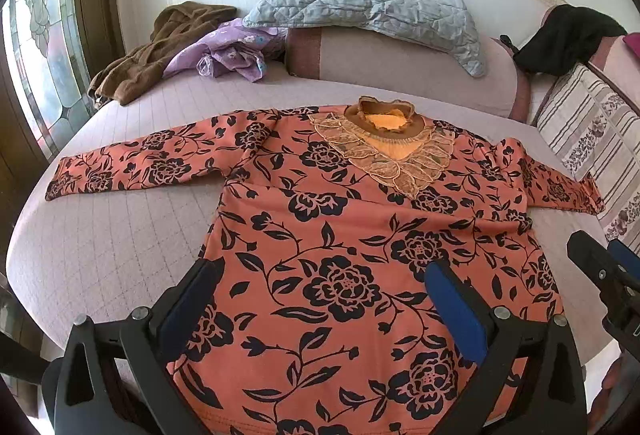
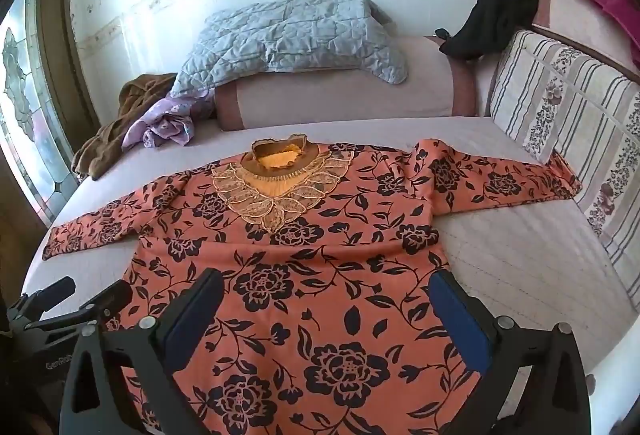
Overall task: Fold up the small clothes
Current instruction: 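Move both tools toward the spread orange floral blouse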
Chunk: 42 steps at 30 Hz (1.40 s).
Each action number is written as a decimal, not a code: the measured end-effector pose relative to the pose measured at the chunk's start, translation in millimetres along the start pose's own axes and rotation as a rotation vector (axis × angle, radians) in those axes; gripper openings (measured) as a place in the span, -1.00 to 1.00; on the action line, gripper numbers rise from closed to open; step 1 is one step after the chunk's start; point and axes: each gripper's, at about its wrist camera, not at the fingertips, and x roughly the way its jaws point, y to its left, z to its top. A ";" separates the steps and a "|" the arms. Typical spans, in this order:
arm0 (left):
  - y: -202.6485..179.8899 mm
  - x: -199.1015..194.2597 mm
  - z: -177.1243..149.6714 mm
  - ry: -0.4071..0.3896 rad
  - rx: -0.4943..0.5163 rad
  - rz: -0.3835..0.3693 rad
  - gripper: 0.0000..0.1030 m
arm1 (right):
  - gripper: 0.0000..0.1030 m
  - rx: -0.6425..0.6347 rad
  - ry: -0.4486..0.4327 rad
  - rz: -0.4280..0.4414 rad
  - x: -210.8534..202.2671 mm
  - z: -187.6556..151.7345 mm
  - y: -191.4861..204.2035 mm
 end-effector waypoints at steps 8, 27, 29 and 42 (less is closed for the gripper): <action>-0.3 1.4 2.5 0.000 0.004 0.005 1.00 | 1.00 -0.007 -0.006 -0.015 0.8 1.0 4.3; -2.5 5.8 6.2 0.006 0.008 0.009 1.00 | 1.00 -0.043 0.007 -0.018 12.5 -2.1 6.2; -2.5 6.4 6.5 0.006 0.008 0.008 1.00 | 1.00 -0.041 0.025 -0.017 13.3 -1.8 5.5; -6.2 14.6 8.6 0.014 0.019 0.012 1.00 | 1.00 -0.007 0.067 0.005 22.5 -1.3 -1.9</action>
